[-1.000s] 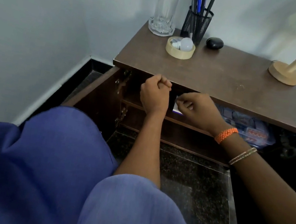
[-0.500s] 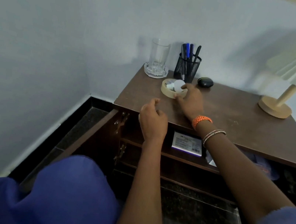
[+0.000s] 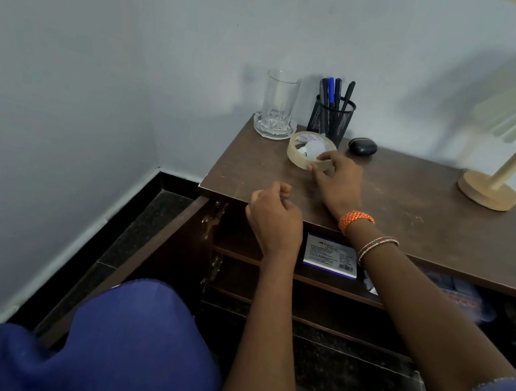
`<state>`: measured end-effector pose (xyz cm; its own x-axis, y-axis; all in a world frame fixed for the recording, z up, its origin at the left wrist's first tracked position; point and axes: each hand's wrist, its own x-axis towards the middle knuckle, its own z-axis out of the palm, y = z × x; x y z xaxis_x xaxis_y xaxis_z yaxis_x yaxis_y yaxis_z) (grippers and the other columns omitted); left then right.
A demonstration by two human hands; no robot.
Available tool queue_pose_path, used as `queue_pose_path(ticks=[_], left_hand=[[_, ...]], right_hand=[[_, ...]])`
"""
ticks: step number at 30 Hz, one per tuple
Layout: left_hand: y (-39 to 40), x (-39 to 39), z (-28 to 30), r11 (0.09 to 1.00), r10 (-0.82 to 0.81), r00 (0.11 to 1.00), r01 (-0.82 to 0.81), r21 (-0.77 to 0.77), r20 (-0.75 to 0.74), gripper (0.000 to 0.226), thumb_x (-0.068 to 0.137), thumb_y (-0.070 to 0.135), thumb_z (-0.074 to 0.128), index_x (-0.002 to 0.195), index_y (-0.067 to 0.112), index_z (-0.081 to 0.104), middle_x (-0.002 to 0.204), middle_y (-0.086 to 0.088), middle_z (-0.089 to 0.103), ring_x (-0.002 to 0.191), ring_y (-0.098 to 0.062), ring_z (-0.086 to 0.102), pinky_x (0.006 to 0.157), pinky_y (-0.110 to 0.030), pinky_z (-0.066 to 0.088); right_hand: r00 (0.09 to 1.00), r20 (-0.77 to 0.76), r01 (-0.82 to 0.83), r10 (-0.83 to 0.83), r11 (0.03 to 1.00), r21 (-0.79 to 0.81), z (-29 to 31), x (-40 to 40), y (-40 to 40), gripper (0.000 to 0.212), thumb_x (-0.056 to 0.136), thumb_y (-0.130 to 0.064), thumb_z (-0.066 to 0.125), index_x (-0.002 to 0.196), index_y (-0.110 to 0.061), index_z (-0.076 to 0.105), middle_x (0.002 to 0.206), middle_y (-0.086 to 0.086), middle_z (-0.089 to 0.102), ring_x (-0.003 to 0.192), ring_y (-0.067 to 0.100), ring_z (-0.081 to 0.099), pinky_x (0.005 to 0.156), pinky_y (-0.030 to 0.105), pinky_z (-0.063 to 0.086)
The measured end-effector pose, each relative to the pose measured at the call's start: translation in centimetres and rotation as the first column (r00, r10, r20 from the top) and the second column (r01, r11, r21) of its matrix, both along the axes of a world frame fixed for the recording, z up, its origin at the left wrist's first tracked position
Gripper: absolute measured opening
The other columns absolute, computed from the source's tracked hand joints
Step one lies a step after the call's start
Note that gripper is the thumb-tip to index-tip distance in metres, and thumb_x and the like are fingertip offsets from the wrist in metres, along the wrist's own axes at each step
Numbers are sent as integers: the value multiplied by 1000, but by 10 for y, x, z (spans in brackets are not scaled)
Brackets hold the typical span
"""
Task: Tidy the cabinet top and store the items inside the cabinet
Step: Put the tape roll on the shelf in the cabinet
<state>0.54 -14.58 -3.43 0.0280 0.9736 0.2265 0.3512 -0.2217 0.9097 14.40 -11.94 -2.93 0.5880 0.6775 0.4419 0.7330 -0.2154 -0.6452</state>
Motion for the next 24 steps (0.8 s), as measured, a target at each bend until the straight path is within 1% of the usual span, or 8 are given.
queue_pose_path(ticks=[6, 10, 13, 14, 16, 19, 22, 24], left_hand=[[3, 0, -3, 1000, -17, 999, 17, -2, 30, 27, 85, -1, 49, 98, 17, 65, 90, 11, 48, 98, -15, 56, 93, -37, 48], [4, -3, -3, 998, -43, 977, 50, -25, 210, 30, 82, -5, 47, 96, 14, 65, 96, 1, 62, 89, -10, 59, 87, -31, 52], [2, -10, 6, 993, -14, 916, 58, -99, 400, 25, 86, -3, 47, 99, 10, 63, 97, -1, 66, 82, 0, 59, 72, -7, 46], [2, -11, 8, 989, 18, 884, 52, -135, 467, 22, 87, -1, 48, 100, 10, 63, 96, 0, 66, 80, 1, 58, 66, -5, 45], [5, -14, 9, 975, 87, 793, 55, -214, 603, 18, 89, 4, 51, 101, 11, 62, 93, -1, 66, 75, 1, 58, 64, -10, 46], [5, -22, 7, 951, 158, 697, 83, -297, 700, 15, 88, 8, 54, 100, 13, 61, 86, 1, 64, 71, -6, 57, 64, -21, 49], [0, -28, 3, 941, 195, 658, 84, -328, 727, 14, 87, 8, 55, 99, 11, 62, 91, -4, 66, 76, -10, 59, 61, -20, 49], [-6, -31, -2, 937, 248, 640, 31, -347, 727, 14, 88, 7, 51, 98, 10, 61, 86, -3, 67, 71, -9, 59, 59, -21, 48]], right_hand=[[999, 39, -27, 23, 995, 92, 5, -7, -6, 27, 80, -22, 72, 104, -9, 67, 108, 8, 68, 102, 21, 62, 94, 35, 49], [993, 107, -62, 46, 987, 150, 7, -13, -14, 27, 80, -17, 73, 103, -6, 67, 109, 10, 66, 101, 22, 62, 94, 37, 50], [981, 185, -99, 64, 978, 186, 7, -23, -27, 26, 78, -15, 75, 101, -4, 68, 114, 13, 66, 108, 24, 62, 97, 23, 44], [977, 202, -109, 69, 974, 197, 6, -27, -32, 26, 78, -16, 75, 101, -5, 69, 117, 15, 65, 111, 24, 60, 97, 18, 40], [973, 213, -135, 93, 973, 188, 2, -35, -45, 26, 79, -18, 74, 102, -8, 68, 126, 17, 61, 119, 24, 56, 101, 21, 38], [964, 237, -163, 124, 975, 153, -9, -47, -66, 27, 81, -23, 73, 105, -13, 67, 135, 18, 54, 125, 25, 53, 105, 36, 43], [965, 229, -175, 128, 965, 198, -20, -62, -87, 27, 81, -21, 74, 105, -11, 68, 134, 20, 55, 126, 26, 53, 103, 34, 45], [973, 206, -153, 107, 963, 220, -25, -73, -100, 27, 80, -20, 74, 105, -11, 69, 134, 19, 55, 125, 25, 53, 102, 31, 44]])
